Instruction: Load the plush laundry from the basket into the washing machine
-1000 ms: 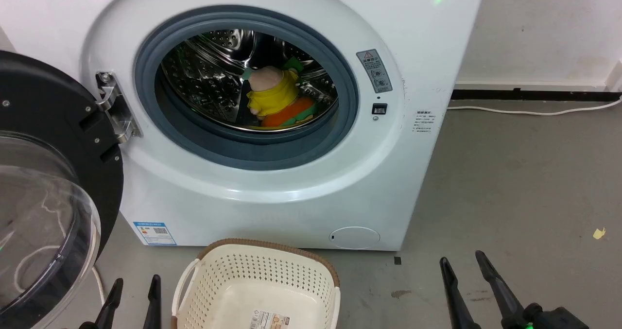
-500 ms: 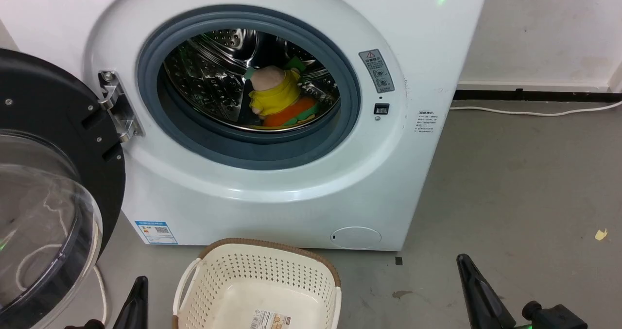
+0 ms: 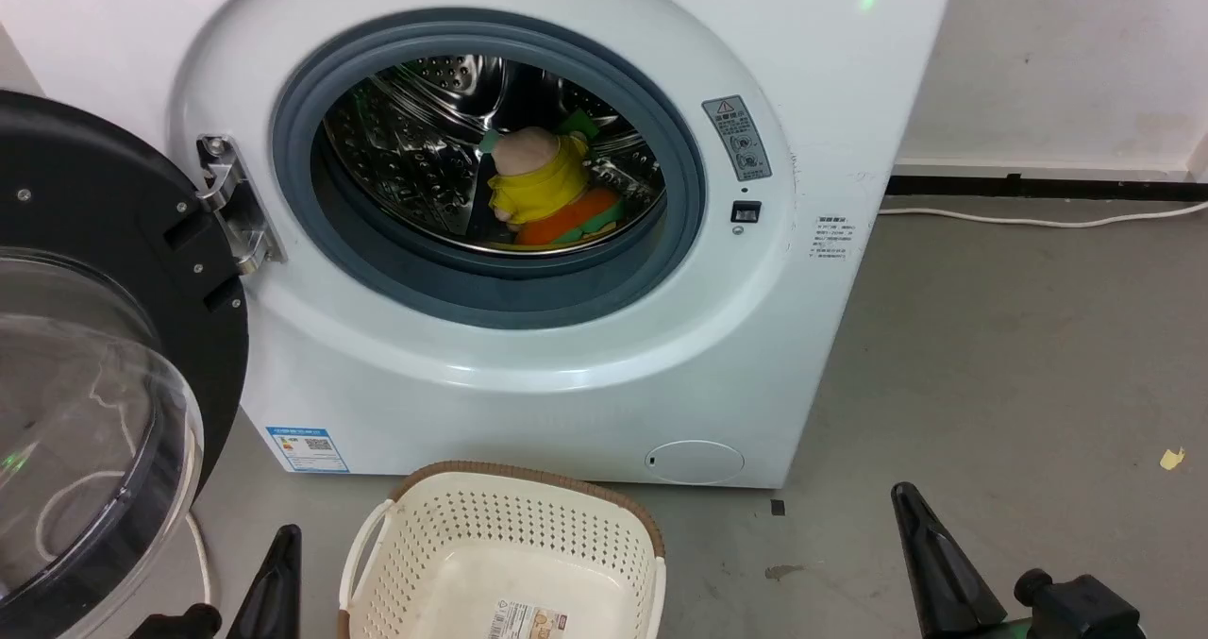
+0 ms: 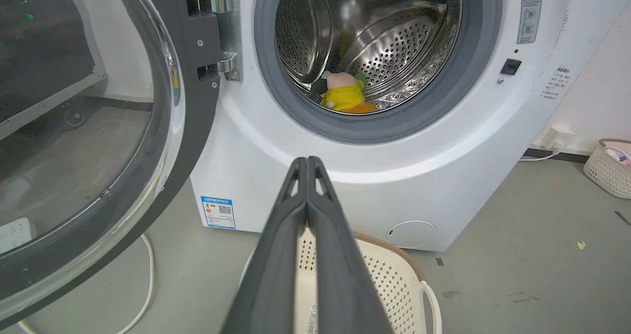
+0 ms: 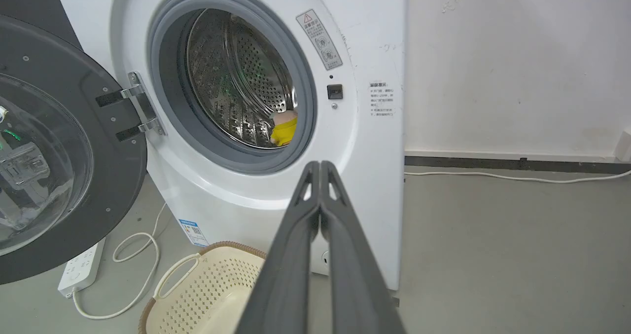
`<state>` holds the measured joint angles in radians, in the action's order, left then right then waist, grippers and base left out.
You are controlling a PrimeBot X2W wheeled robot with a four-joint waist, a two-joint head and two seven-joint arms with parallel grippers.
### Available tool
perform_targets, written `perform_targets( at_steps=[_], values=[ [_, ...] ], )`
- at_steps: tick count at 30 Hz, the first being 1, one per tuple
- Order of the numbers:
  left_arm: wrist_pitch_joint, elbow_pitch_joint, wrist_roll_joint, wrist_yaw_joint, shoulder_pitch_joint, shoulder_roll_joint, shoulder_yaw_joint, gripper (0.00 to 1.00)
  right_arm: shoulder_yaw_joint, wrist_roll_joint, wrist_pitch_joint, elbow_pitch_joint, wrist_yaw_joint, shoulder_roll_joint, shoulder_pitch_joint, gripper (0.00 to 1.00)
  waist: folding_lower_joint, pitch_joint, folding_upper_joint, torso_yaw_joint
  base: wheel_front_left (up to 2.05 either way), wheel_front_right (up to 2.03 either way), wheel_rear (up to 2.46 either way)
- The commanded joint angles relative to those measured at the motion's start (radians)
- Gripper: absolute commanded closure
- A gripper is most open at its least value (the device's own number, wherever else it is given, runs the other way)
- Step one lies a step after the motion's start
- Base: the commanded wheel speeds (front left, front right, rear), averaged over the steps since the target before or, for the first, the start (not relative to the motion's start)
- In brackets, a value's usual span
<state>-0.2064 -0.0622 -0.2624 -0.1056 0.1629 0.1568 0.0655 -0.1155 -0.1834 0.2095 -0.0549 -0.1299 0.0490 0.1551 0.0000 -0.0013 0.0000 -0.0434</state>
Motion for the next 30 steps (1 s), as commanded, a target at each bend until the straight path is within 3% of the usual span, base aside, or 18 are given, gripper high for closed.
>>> perform_targets(
  at_steps=[1,30],
  values=[
    [0.005,0.005,0.012,0.006,-0.016,-0.007,-0.004,1.0,0.005,0.011,-0.007,0.004,0.0,0.0,-0.013,1.0,0.0,0.0,0.0,0.0,0.0,0.0,0.0],
    [0.064,0.022,0.085,0.035,-0.059,-0.036,-0.022,1.0,0.037,0.062,-0.067,0.019,0.0,0.001,-0.055,1.0,0.0,0.0,0.0,0.013,0.0,0.0,0.0]
  ],
)
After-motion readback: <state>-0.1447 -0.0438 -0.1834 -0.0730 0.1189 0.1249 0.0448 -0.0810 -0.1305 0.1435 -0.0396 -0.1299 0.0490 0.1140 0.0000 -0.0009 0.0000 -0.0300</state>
